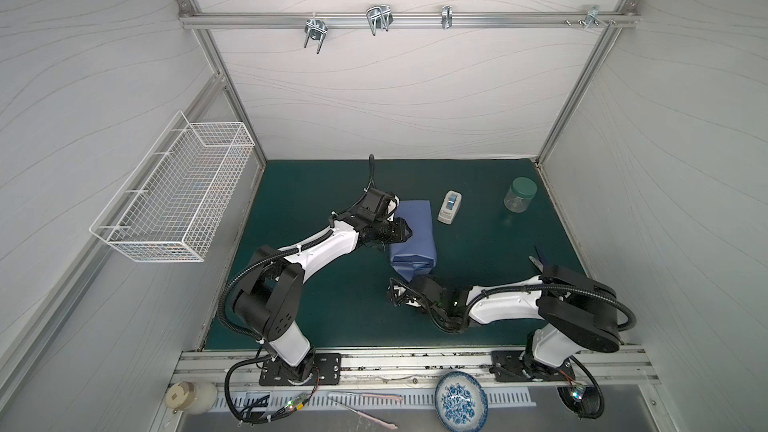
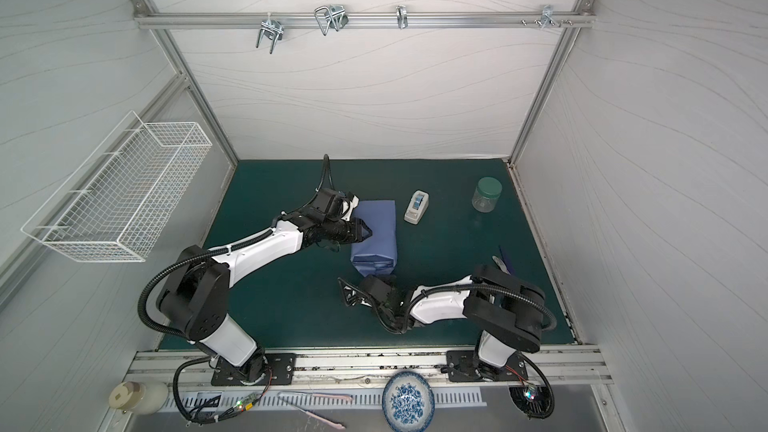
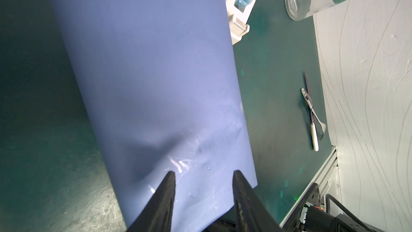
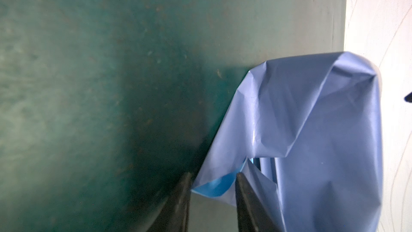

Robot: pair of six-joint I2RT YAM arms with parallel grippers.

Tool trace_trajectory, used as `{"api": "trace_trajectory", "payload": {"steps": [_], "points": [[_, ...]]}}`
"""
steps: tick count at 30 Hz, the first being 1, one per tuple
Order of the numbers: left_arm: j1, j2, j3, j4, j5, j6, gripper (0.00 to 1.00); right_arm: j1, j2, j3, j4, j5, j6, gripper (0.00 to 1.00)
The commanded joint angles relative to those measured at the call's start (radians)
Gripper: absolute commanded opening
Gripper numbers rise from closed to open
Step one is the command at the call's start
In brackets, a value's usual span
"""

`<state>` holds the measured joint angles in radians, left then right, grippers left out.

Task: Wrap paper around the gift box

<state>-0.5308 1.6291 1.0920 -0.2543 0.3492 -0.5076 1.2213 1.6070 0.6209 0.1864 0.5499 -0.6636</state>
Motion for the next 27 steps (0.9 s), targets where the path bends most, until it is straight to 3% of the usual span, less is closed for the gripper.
{"api": "trace_trajectory", "payload": {"steps": [1, 17, 27], "points": [[0.006, -0.010, 0.022, 0.020, -0.012, 0.020, 0.45, -0.002, -0.021, -0.015, 0.008, 0.015, -0.019, 0.31], [0.011, -0.040, 0.005, 0.011, -0.024, 0.046, 0.44, 0.000, -0.060, -0.038, 0.060, 0.044, -0.029, 0.00], [0.031, -0.213, -0.156, 0.112, -0.119, 0.192, 0.47, 0.005, -0.157, -0.054, 0.008, -0.042, 0.013, 0.00]]}}
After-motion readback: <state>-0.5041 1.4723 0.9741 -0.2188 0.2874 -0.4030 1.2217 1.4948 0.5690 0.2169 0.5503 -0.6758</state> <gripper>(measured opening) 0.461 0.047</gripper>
